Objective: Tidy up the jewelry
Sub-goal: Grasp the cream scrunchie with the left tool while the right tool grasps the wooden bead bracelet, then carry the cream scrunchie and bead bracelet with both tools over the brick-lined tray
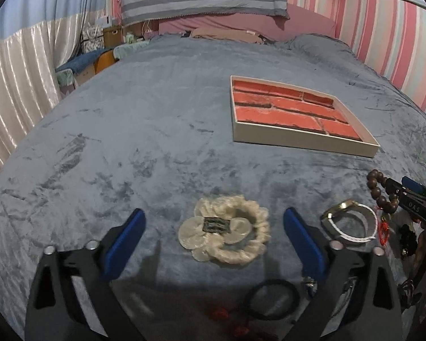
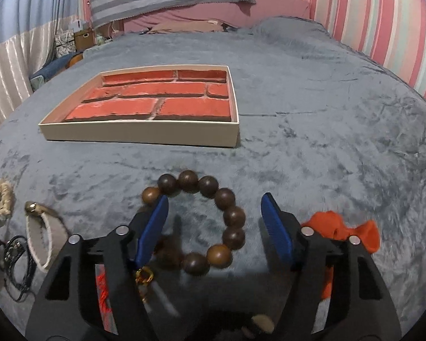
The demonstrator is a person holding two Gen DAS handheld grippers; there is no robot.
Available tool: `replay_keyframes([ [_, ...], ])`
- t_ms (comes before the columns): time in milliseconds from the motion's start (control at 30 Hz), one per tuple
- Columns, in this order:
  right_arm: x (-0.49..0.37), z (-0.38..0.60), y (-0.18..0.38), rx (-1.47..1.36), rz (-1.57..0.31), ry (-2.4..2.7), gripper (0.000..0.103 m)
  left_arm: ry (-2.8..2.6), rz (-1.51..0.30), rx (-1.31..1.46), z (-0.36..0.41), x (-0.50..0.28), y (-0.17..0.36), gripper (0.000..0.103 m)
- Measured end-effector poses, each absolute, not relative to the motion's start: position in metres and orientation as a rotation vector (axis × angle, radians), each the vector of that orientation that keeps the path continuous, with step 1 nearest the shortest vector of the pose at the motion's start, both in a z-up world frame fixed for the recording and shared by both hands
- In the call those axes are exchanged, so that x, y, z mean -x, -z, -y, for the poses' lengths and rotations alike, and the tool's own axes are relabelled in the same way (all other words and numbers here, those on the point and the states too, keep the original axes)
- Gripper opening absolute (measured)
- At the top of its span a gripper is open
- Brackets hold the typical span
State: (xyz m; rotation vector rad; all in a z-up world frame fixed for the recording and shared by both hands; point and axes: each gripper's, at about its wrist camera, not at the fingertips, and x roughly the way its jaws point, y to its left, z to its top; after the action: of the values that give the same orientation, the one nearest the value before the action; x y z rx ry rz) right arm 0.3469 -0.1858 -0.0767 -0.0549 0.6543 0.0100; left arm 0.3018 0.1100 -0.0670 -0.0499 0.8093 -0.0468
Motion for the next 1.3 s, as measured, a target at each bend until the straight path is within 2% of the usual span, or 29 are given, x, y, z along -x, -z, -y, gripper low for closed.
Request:
replay_keyframes([
  [100,-0.357,0.188,0.082,0.049,-0.692,-0.011,0.061,0.056,-0.847,0.056,-0.113,-0.311,0.076,0.078],
  [233,-0.363,0.188,0.088,0.052,-0.715,-0.009,0.058,0.073,-0.876,0.041,-0.111,-0.317,0.089,0.076],
  [500,-0.374,0.192,0.095,0.038,-0.751,-0.008,0.048,0.106,-0.933,0.027,-0.111,-0.338,0.110,0.051],
  [667,-0.374,0.193,0.096,0.035,-0.752,-0.030,0.039,0.125,-0.931,0.037,-0.113,-0.342,0.113,0.043],
  [733,-0.374,0.194,0.095,0.029,-0.750,-0.041,0.032,0.125,-0.932,0.049,-0.115,-0.343,0.113,0.043],
  [833,-0.374,0.193,0.096,0.025,-0.748,-0.055,0.026,0.128,-0.930,0.059,-0.116,-0.346,0.114,0.041],
  [1000,-0.375,0.194,0.095,0.004,-0.741,-0.075,0.025,0.129,-0.918,0.045,-0.112,-0.346,0.114,0.031],
  [1300,-0.369,0.191,0.089,0.021,-0.724,-0.098,0.020,0.133,-0.904,0.052,-0.105,-0.345,0.108,0.027],
])
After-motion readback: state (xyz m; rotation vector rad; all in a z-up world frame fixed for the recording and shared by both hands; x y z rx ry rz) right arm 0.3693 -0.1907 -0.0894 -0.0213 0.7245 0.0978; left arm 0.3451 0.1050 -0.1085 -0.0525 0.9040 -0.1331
